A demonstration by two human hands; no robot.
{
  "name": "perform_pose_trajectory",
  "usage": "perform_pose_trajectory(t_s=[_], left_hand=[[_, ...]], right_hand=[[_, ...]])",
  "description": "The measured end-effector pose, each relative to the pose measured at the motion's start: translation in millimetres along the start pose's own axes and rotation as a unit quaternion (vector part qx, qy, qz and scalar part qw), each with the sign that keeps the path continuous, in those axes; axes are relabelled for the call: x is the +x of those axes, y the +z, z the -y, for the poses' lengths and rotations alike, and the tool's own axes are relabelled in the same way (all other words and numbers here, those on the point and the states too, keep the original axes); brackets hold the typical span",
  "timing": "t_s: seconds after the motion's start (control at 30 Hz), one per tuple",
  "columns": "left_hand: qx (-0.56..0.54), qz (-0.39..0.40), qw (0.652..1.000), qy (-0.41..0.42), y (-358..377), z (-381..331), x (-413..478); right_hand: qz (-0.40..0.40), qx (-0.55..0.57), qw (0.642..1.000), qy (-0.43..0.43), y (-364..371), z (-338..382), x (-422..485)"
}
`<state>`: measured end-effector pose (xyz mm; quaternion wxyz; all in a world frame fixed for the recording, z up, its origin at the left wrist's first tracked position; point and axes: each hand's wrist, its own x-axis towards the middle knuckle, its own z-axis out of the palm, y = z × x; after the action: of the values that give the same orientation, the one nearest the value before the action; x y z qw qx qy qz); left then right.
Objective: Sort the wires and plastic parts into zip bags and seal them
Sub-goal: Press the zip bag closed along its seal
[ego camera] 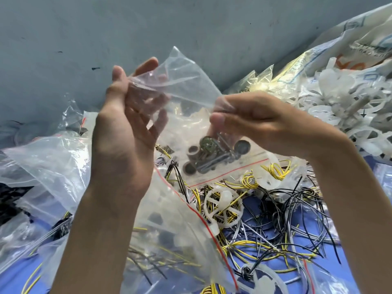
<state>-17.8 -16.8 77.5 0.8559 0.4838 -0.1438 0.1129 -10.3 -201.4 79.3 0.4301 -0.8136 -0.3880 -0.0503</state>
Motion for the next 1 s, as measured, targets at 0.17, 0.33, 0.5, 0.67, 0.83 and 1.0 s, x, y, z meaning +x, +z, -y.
perform_pose_trajectory(t_s=[0.17, 0.33, 0.5, 0.67, 0.83, 1.0], left_hand=[[0.149, 0.136, 0.977, -0.063, 4, 6, -3], [0.232, 0.205, 0.948, -0.065, 10, 15, -16], [0.235, 0.145, 0.961, -0.029, 12, 15, -16], [0.207, 0.109, 0.972, -0.001, 15, 17, -16], [0.152, 0.107, 0.982, 0.036, 18, 15, -19], [0.117, 0.090, 0.988, 0.035, 20, 14, -19]], right_hand=[[-0.094, 0.108, 0.990, -0.018, -4, -3, 2], [-0.168, 0.140, 0.976, -0.018, -5, -5, 6], [-0.124, 0.139, 0.982, -0.023, -7, -5, 4], [-0.077, 0.140, 0.987, -0.032, -6, -1, 3], [-0.058, 0.164, 0.984, -0.048, -5, 0, 2], [-0.045, 0.174, 0.983, -0.044, -5, 0, 2]])
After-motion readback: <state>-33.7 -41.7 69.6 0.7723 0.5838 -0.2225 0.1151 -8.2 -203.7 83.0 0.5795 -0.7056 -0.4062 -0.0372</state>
